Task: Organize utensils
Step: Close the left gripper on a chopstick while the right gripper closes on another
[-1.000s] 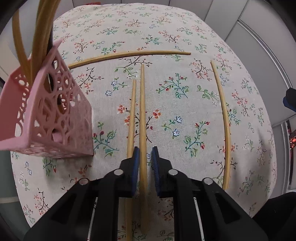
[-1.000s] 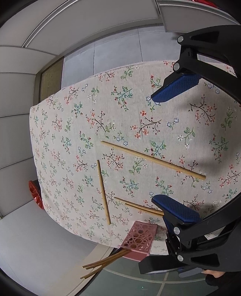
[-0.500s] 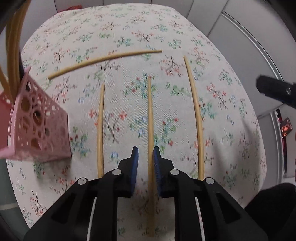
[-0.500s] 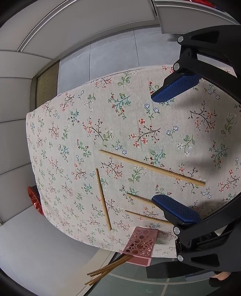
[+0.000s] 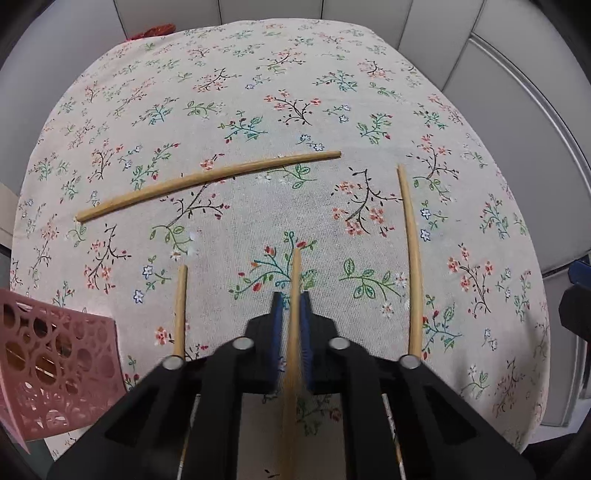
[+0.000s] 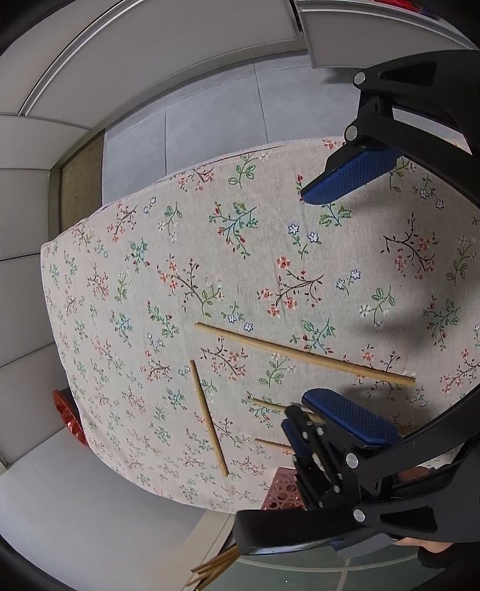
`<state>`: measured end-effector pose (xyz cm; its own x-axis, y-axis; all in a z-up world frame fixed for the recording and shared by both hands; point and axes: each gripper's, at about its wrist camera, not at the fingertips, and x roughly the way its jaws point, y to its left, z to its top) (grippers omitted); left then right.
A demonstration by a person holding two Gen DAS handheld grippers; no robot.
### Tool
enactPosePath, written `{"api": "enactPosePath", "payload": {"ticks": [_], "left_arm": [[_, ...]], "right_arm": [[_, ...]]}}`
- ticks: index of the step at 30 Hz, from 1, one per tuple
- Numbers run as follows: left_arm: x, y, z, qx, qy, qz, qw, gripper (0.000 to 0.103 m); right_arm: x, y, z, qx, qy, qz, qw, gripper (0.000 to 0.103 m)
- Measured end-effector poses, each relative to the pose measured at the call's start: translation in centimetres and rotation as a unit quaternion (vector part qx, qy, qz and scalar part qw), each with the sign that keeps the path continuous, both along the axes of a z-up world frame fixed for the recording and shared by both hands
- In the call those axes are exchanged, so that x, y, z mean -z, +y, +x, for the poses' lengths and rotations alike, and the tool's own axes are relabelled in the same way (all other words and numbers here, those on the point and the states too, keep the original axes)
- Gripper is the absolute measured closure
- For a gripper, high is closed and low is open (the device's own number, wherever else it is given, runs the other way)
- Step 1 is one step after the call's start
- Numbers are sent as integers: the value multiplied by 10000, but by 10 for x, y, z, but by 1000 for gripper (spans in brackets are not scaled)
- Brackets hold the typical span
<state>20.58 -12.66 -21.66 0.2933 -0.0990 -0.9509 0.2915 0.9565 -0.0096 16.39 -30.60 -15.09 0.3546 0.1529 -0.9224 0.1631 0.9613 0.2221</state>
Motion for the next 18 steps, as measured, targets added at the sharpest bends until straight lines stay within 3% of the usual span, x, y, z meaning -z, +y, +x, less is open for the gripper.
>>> {"api": "enactPosePath", "payload": {"ticks": [5,9,15,18], "left_arm": [[-11,1,-16,185,52,-22,9998,98],[-34,5,-43,578,-268,-82,9979,98],[-61,25,-75,795,-626,-158,9947,98],[-72,34,-85,871,-782,-201,9929,98]], "right_arm": [[5,-4,4,91,76,-5,9999,7],[9,-9,9,172,122,-29,9998,7],[15,-3,26,123,177,-147,9997,8],[25,9,41,-12,268,-182,9995,14]]}}
